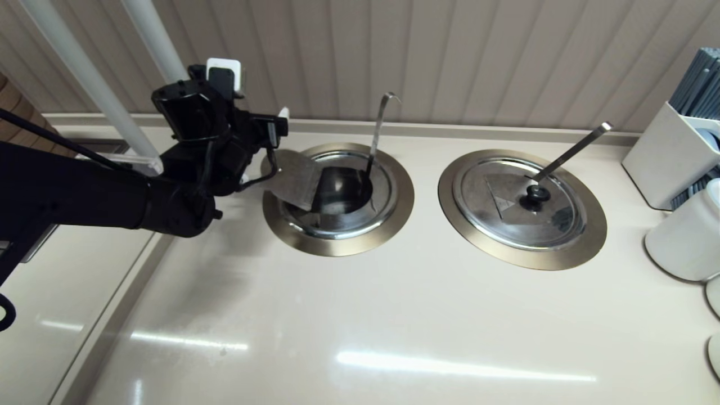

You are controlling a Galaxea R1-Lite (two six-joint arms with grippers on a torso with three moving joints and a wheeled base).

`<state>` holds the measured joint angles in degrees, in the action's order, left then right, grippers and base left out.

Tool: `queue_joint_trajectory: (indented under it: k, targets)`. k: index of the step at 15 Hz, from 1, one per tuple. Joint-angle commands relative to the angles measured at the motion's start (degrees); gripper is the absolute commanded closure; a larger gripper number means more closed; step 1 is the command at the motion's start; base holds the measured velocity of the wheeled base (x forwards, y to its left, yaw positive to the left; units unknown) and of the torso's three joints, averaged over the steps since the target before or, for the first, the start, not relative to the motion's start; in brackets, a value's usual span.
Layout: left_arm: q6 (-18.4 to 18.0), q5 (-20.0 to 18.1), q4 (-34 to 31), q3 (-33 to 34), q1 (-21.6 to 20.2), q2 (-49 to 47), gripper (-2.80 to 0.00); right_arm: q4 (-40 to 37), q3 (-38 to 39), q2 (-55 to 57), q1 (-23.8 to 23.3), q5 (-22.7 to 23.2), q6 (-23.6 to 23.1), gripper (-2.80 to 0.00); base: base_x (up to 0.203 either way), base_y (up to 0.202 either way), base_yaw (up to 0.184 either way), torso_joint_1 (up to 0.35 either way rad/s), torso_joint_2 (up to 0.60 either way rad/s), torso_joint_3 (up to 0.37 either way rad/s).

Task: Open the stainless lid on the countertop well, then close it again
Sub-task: Open the lid, then stir with a spoon

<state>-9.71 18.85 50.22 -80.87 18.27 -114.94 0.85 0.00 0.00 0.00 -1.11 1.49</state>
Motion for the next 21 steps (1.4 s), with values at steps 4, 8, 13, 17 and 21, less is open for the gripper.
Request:
queue_joint_trajectory:
  k: [4,8,13,17,21]
  targets:
    - [6.63,-1.18,-1.06,2.09,6.34,2.53,-2.8,0.03,0.26,0.0,0.0,-0.03,0.01,0.0,0.0,0.0,0.0,0.0,0.0,0.0]
    - [11.19,-2.2,-8.96,1.88,10.08,0.43,-2.8,0.03,0.26,0.0,0.0,-0.03,0.01,0.0,0.0,0.0,0.0,0.0,0.0,0.0]
    - [13.28,-5.95,-11.79,0.43,9.39,-0.4,-2.8,0.03,0.26,0.0,0.0,-0.03,0.01,0.0,0.0,0.0,0.0,0.0,0.0,0.0]
    - [13.25,-11.49,-12.19,-6.79,10.55,-7.91,-2.8,0.03,0.26,0.0,0.0,-0.03,0.01,0.0,0.0,0.0,0.0,0.0,0.0,0.0]
    - [13.22,-14.99,-14.24,-13.29,12.17,-14.01,-2.8,0.03,0.26,0.0,0.0,-0.03,0.01,0.0,0.0,0.0,0.0,0.0,0.0,0.0]
